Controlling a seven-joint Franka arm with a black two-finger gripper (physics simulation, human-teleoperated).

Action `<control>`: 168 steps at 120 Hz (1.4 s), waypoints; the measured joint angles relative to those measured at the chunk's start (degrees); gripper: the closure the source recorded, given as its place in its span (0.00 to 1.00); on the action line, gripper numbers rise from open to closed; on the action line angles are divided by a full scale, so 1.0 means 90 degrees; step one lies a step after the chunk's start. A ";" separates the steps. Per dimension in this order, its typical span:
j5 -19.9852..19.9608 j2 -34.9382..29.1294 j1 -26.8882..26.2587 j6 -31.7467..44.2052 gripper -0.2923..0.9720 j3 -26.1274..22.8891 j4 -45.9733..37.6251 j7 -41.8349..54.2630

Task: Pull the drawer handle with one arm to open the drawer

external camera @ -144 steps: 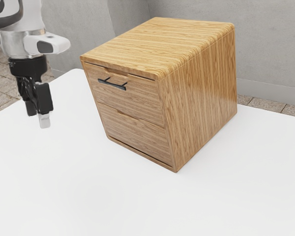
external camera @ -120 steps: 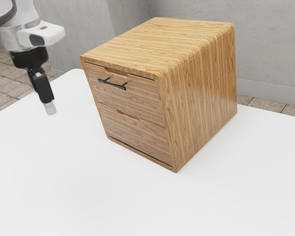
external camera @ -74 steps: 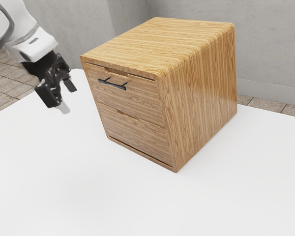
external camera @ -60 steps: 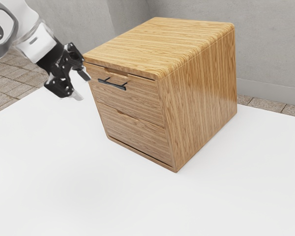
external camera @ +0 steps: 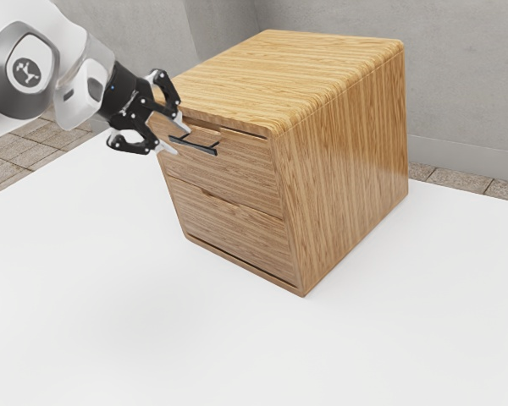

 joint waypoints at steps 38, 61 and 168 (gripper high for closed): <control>-0.0451 0.0279 -0.0071 0.0127 0.65 0.0001 -0.0014 0.0991; -0.0454 0.0305 -0.0036 0.0156 0.64 0.0021 -0.0156 0.1067; -0.0031 -0.1664 0.0085 0.0817 0.81 0.0153 -0.2300 0.1018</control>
